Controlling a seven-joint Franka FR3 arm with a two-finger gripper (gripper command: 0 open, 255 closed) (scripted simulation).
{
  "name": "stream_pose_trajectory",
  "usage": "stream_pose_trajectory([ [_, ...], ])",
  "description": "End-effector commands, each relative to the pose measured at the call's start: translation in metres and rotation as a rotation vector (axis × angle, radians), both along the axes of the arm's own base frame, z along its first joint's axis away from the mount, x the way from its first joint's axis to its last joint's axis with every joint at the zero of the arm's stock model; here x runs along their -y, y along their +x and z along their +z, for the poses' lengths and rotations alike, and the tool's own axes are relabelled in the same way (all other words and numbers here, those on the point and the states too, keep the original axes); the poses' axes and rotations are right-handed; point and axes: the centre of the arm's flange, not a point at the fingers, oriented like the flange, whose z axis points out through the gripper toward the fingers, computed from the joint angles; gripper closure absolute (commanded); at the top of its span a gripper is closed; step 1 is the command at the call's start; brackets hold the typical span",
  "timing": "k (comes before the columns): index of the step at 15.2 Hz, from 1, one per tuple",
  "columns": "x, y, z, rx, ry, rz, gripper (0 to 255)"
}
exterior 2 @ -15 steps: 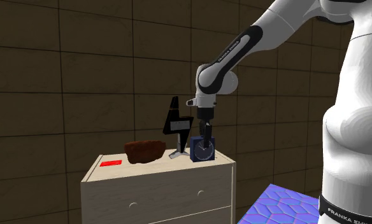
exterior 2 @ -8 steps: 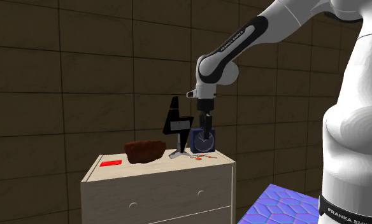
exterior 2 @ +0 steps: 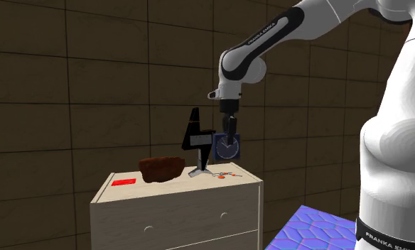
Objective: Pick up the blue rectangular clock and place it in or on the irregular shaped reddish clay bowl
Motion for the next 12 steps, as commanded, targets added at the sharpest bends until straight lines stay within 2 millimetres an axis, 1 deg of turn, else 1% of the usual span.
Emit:
stream_pose_trajectory([
  [1,-0.001,0.0,0.011,0.0,0.0,0.0,255],
  [12,-0.001,0.0,0.07,0.0,0.0,0.0,255],
])
